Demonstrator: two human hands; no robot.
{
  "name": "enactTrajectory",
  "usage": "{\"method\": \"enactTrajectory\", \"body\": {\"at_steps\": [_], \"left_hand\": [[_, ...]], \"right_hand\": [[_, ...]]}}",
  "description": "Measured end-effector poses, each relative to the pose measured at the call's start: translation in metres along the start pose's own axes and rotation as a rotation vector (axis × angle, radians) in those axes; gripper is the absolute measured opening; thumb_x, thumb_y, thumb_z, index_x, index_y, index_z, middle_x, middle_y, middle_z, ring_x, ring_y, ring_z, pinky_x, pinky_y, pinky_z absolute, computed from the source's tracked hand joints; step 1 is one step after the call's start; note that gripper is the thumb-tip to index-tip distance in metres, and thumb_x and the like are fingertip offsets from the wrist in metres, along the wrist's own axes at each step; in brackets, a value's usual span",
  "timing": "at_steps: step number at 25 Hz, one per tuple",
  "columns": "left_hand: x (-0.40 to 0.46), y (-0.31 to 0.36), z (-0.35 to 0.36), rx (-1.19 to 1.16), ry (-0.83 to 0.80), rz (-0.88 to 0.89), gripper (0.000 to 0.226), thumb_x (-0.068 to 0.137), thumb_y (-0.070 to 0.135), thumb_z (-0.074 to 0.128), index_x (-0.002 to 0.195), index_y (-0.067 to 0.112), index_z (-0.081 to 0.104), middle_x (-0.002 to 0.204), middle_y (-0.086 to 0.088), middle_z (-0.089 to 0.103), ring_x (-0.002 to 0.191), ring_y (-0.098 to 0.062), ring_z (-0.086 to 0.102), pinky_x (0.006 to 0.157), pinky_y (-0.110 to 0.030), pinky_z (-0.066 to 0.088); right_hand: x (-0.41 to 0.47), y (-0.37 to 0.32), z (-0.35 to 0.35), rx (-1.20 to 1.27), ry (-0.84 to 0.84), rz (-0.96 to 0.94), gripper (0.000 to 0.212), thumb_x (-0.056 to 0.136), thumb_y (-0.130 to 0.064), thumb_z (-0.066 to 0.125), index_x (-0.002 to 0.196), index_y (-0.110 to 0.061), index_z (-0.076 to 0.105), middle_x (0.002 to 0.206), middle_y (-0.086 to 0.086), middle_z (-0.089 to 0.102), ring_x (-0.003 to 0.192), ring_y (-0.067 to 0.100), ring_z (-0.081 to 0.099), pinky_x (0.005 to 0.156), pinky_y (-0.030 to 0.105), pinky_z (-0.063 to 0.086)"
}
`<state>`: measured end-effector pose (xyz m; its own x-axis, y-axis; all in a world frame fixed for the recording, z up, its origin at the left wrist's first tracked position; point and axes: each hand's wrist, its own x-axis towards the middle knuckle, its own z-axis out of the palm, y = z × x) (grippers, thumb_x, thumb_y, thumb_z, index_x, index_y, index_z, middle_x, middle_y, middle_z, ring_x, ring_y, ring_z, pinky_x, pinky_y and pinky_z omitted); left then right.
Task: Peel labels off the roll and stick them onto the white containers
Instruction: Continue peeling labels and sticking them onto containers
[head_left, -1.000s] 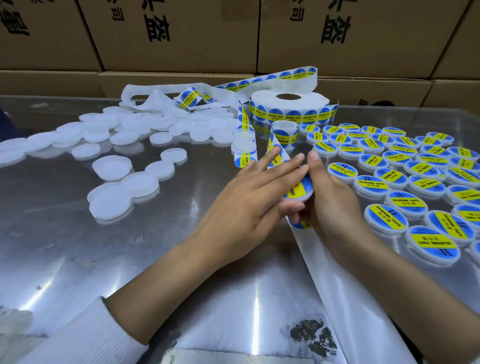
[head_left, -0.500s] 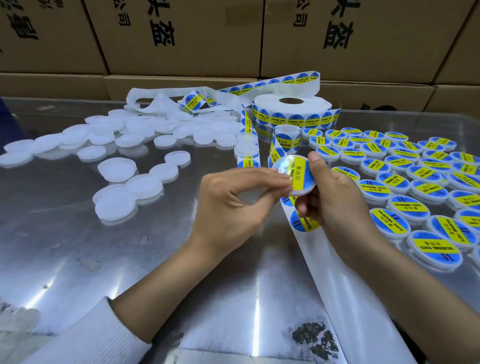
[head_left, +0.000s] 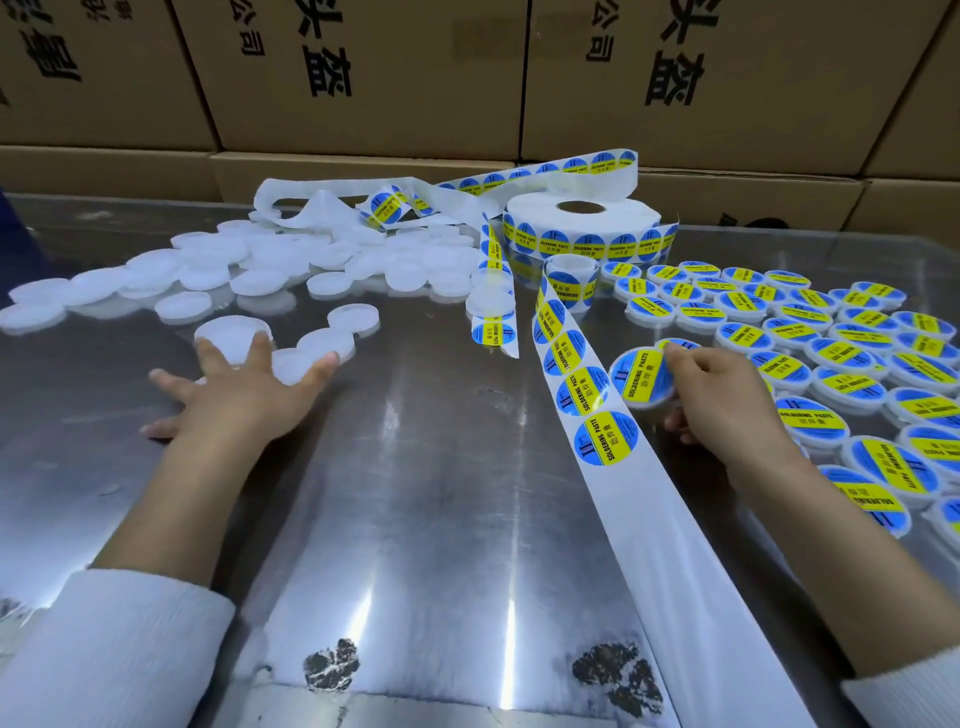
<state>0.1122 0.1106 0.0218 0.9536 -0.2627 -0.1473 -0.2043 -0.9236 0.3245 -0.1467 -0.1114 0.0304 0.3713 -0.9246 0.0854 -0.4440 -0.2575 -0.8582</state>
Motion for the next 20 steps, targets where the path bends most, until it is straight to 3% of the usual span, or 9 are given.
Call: {"method": "enactTrajectory", "body": {"at_steps": [3, 7, 11, 13, 15, 17, 20], "left_hand": [[0.004, 0.004, 0.006, 0.139, 0.027, 0.185, 0.095, 0.067, 0.089, 0.018, 0.148, 0.040, 0.013, 0.158, -0.006, 0.011, 0.143, -0.042, 0.008, 0.112, -0.063, 0.011], [-0.015, 0.029, 0.022, 0.150, 0.031, 0.519, 0.099, 0.059, 0.087, 0.012, 0.145, 0.039, 0.025, 0.154, 0.001, 0.026, 0.139, -0.035, 0.024, 0.110, -0.053, 0.025], [-0.040, 0.048, 0.035, 0.137, 0.007, 0.747, 0.099, 0.058, 0.086, 0.012, 0.144, 0.039, 0.028, 0.151, 0.005, 0.030, 0.137, -0.026, 0.027, 0.110, -0.049, 0.028], [-0.045, 0.051, 0.037, 0.109, 0.009, 0.807, 0.091, 0.065, 0.084, 0.020, 0.142, 0.037, 0.033, 0.148, 0.007, 0.035, 0.136, -0.022, 0.030, 0.109, -0.046, 0.030], [-0.047, 0.051, 0.035, 0.071, 0.011, 0.826, 0.077, 0.074, 0.079, 0.034, 0.138, 0.036, 0.040, 0.142, 0.009, 0.042, 0.132, -0.020, 0.035, 0.107, -0.044, 0.033], [-0.049, 0.051, 0.034, 0.038, 0.010, 0.817, 0.069, 0.076, 0.073, 0.044, 0.134, 0.035, 0.045, 0.137, 0.009, 0.046, 0.129, -0.020, 0.039, 0.103, -0.043, 0.037], [-0.056, 0.051, 0.031, -0.009, 0.049, 0.787, 0.064, 0.073, 0.071, 0.051, 0.126, 0.034, 0.051, 0.131, 0.009, 0.050, 0.123, -0.019, 0.044, 0.098, -0.041, 0.041]], "right_hand": [[0.004, 0.007, 0.001, -0.224, -0.001, -0.028, 0.032, 0.097, -0.035, 0.043, 0.087, -0.010, 0.062, 0.058, 0.006, 0.059, 0.062, 0.026, 0.056, 0.072, 0.040, 0.048], [0.004, 0.009, 0.001, -0.349, 0.008, -0.019, 0.018, 0.093, -0.030, 0.048, 0.100, -0.019, 0.062, 0.095, 0.007, 0.068, 0.092, 0.032, 0.061, 0.074, 0.035, 0.044], [0.004, 0.006, -0.002, -0.345, 0.016, -0.210, 0.016, 0.089, -0.024, 0.057, 0.104, -0.021, 0.063, 0.111, 0.002, 0.061, 0.097, 0.015, 0.055, 0.077, 0.029, 0.038], [0.002, -0.002, -0.004, -0.126, -0.108, -0.321, 0.011, 0.087, -0.018, 0.064, 0.095, -0.025, 0.064, 0.102, -0.003, 0.063, 0.079, -0.002, 0.053, 0.073, 0.020, 0.042], [-0.004, -0.008, -0.003, 0.021, -0.365, -0.346, 0.016, 0.085, -0.011, 0.067, 0.089, -0.027, 0.066, 0.092, -0.010, 0.065, 0.070, -0.011, 0.056, 0.065, 0.006, 0.043], [-0.007, -0.008, -0.001, -0.031, -0.574, -0.342, 0.022, 0.084, -0.009, 0.068, 0.093, -0.028, 0.066, 0.094, -0.018, 0.064, 0.074, -0.018, 0.057, 0.067, 0.002, 0.043], [-0.009, -0.005, 0.000, -0.093, -0.694, -0.360, 0.033, 0.082, -0.010, 0.070, 0.103, -0.034, 0.063, 0.106, -0.024, 0.061, 0.083, -0.022, 0.055, 0.070, 0.001, 0.043]]}}
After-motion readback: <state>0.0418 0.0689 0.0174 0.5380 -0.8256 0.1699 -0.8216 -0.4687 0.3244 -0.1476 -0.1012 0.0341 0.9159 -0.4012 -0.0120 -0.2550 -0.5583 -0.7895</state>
